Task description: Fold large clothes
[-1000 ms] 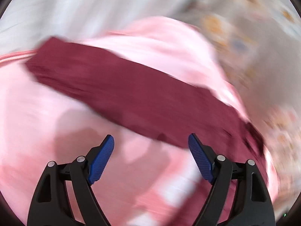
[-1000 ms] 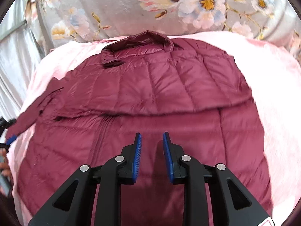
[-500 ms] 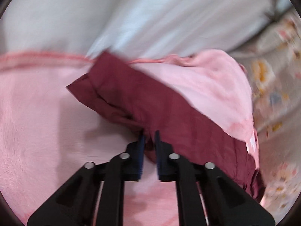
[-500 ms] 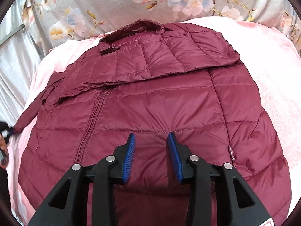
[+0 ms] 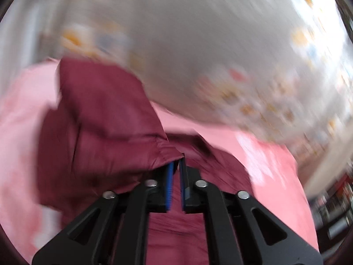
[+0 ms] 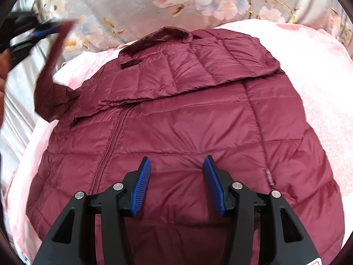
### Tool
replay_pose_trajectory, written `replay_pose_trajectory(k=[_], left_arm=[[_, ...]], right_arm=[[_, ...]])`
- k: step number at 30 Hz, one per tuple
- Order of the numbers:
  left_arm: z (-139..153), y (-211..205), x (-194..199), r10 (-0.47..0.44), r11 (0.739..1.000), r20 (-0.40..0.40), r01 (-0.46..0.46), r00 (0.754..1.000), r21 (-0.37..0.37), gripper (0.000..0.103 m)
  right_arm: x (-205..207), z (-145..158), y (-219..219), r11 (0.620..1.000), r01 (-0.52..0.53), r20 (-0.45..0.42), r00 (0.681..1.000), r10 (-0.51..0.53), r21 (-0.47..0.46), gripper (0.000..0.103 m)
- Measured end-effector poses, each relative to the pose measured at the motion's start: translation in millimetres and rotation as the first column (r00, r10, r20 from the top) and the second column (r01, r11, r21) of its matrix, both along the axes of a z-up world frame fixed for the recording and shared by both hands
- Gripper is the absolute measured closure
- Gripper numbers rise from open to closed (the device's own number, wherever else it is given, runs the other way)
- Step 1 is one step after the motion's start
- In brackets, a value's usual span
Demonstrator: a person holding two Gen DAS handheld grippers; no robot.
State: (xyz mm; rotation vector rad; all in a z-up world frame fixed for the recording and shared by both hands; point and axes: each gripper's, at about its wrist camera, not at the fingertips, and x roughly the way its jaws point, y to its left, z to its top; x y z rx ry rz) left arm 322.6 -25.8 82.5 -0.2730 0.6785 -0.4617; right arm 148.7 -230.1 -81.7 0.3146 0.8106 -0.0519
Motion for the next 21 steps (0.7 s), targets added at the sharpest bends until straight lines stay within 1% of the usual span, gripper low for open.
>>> replay_pose_trajectory(k=[1, 2, 3, 4, 5, 6, 8, 10, 11, 12, 14, 16, 18, 19, 21], left_arm=[[-17, -29, 2, -0.059, 0.998, -0.051, 0.059, 0.997, -0.002, 0.04], [-34, -48, 1, -0.078, 0.997, -0.096, 0.078, 0.992, -0.005, 0.026], [-47, -58, -1, -0.081, 0.997, -0.122, 0.079, 0.989, -0.016, 0.023], [-64, -66, -7, -0.095, 0.995, -0.152, 0.089, 0.984, -0.045, 0.022], [-75, -69, -11, -0.116, 0.992, -0.177, 0.104, 0.977, -0.072, 0.022], [-83, -67, -16, -0.132, 0.989, -0.198, 0.115, 0.971, -0.098, 0.022], [-88, -48, -23, -0.114, 0.986, -0.204, 0.085, 0.972, -0.145, 0.022], [-83, -18, -26, -0.072, 0.981, -0.187, 0.036, 0.98, -0.192, 0.022], [-80, 5, -24, -0.024, 0.979, -0.178, -0.013, 0.984, -0.203, 0.021], [-76, 17, -26, 0.011, 0.979, -0.176, -0.047, 0.984, -0.201, 0.021], [-72, 53, -12, 0.112, 0.973, -0.176, -0.144, 0.978, -0.182, 0.021], [-74, 81, 4, 0.205, 0.962, -0.206, -0.236, 0.957, -0.139, 0.021], [-83, 104, 12, 0.266, 0.943, -0.243, -0.304, 0.933, -0.134, 0.021], [-90, 117, 16, 0.29, 0.931, -0.279, -0.337, 0.915, -0.14, 0.021], [-101, 134, 19, 0.299, 0.912, -0.329, -0.37, 0.896, -0.176, 0.021]], right_arm=[[-1, 2, -4, 1.0, 0.008, -0.001, 1.0, -0.008, -0.001, 0.053], [-2, 5, -9, 1.0, 0.02, -0.001, 1.0, -0.02, -0.006, 0.052], [-4, 8, -14, 1.0, 0.03, 0.001, 1.0, -0.03, -0.01, 0.05], [-5, 12, -21, 0.999, 0.045, 0.007, 0.999, -0.045, -0.018, 0.049], [-6, 15, -28, 0.998, 0.056, 0.012, 0.998, -0.056, -0.025, 0.046], [-5, 18, -34, 0.997, 0.064, 0.016, 0.998, -0.064, -0.033, 0.045], [-1, 27, -47, 0.996, 0.078, 0.029, 0.997, -0.076, -0.053, 0.045], [8, 36, -55, 0.995, 0.075, 0.044, 0.996, -0.073, -0.058, 0.045], [15, 40, -56, 0.996, 0.065, 0.049, 0.997, -0.063, -0.054, 0.044], [21, 44, -57, 0.997, 0.056, 0.052, 0.997, -0.053, -0.049, 0.043], [44, 52, -58, 0.999, 0.033, 0.065, 0.997, -0.03, -0.037, 0.042], [66, 56, -59, 0.999, 0.024, 0.067, 0.997, -0.022, -0.028, 0.042], [90, 57, -61, 0.999, 0.032, 0.056, 0.998, -0.031, -0.019, 0.042], [106, 56, -63, 0.999, 0.038, 0.044, 0.998, -0.038, -0.006, 0.042], [123, 53, -66, 0.999, 0.053, 0.017, 0.998, -0.053, 0.012, 0.042]])
